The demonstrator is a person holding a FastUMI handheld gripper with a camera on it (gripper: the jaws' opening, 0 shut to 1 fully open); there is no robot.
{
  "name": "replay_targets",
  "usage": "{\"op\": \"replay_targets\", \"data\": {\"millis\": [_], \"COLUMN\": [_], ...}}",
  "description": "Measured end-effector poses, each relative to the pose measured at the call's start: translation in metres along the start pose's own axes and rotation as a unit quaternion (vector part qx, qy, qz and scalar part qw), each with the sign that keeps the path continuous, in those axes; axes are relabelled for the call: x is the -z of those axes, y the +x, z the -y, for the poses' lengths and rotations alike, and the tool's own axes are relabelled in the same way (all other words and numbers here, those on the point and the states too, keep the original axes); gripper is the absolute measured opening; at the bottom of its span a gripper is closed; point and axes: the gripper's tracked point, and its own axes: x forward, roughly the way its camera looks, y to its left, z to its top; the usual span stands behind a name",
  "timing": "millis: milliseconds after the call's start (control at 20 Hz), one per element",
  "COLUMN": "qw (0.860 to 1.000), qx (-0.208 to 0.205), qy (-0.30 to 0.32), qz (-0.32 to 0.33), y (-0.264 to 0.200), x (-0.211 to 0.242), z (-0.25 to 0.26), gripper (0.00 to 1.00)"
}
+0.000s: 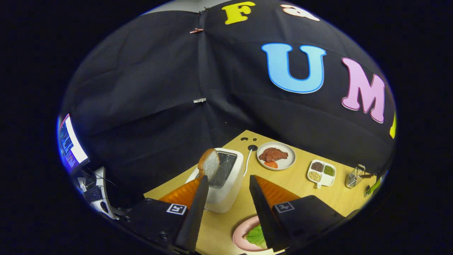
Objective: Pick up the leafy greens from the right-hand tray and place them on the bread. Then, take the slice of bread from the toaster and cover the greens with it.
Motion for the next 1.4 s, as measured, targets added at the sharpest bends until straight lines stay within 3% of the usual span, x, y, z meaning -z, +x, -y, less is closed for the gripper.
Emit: {"op": "replay_targets", "data": {"millis": [350, 750, 950, 1100, 1250, 1400], "qw": [0.999, 0.992, 0.989, 0.986, 0.987, 0.989], "qx": [0.006, 0.051, 0.072, 0.078, 0.073, 0.061], "qy": [-0.028, -0.022, -0.008, 0.011, 0.022, 0.040], "qz": [-0.037, -0.116, -0.132, -0.148, -0.143, -0.131], "y": [0.088, 0.159, 0.177, 0.176, 0.174, 0.165], "x": [-0.014, 0.026, 0.031, 0.039, 0.035, 0.027], "z": [-0.052, -0.040, -0.036, -0.035, -0.035, -0.040], "gripper": [0.74, 0.72, 0.55, 0.26, 0.15, 0.12]}}
